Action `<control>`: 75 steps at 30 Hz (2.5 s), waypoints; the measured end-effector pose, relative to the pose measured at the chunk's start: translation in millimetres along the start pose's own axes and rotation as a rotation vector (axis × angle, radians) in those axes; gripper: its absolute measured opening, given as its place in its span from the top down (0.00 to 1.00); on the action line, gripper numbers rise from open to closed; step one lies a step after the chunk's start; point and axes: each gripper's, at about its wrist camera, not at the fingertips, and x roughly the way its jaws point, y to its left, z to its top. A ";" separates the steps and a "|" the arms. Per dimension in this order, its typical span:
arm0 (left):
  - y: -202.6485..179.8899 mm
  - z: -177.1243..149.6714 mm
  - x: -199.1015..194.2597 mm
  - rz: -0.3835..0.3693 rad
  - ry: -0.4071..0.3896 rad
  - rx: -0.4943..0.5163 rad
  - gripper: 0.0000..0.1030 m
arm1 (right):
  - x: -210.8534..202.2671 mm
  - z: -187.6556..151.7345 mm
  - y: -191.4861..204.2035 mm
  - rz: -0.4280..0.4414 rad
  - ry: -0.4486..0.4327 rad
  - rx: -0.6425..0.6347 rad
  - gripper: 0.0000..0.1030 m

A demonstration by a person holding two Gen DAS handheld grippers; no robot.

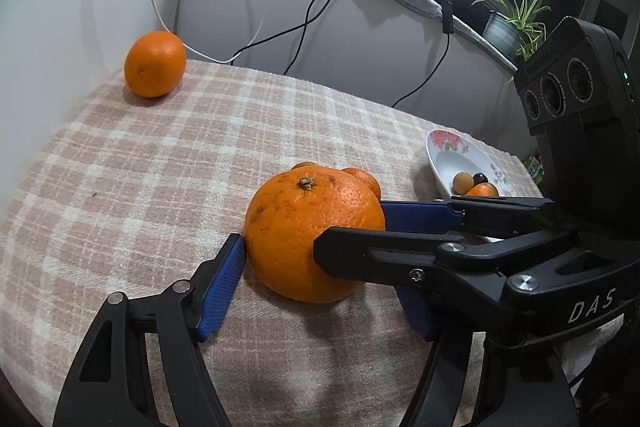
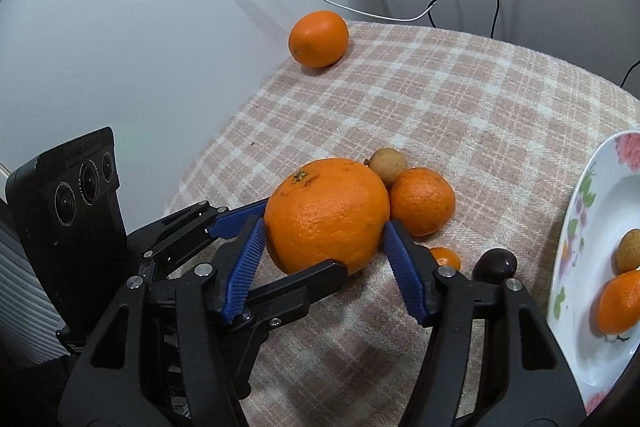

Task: Organize fruits
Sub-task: 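Clamp the large orange between the left and right grippers, then lift the large orange with both grippers and carry it over the plate, then lower the large orange onto the plate and open both grippers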

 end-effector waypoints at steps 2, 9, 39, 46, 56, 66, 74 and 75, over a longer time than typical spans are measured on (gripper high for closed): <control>-2.0 -0.4 -1.7 0.005 -0.005 0.002 0.32 | -1.3 -0.7 -0.3 0.005 -0.002 0.004 0.38; -11.1 1.1 -12.1 0.010 -0.034 0.009 0.32 | -12.6 -2.9 3.0 0.023 -0.028 0.013 0.38; -118.1 28.0 29.9 -0.106 -0.032 0.150 0.32 | -115.3 -23.1 -75.3 -0.065 -0.165 0.108 0.38; -127.8 32.0 41.3 -0.102 -0.017 0.169 0.32 | -118.8 -23.8 -94.6 -0.064 -0.174 0.133 0.38; -134.5 33.7 48.8 -0.087 0.004 0.186 0.31 | -121.1 -26.2 -104.4 -0.065 -0.170 0.139 0.38; -133.7 33.5 44.5 -0.070 -0.004 0.189 0.31 | -127.3 -26.4 -101.4 -0.117 -0.187 0.117 0.38; -124.7 30.3 31.9 -0.063 -0.022 0.178 0.31 | -137.9 -30.8 -102.6 -0.156 -0.217 0.121 0.35; -123.8 30.0 30.6 -0.062 -0.024 0.177 0.31 | -139.4 -31.5 -102.3 -0.160 -0.219 0.119 0.35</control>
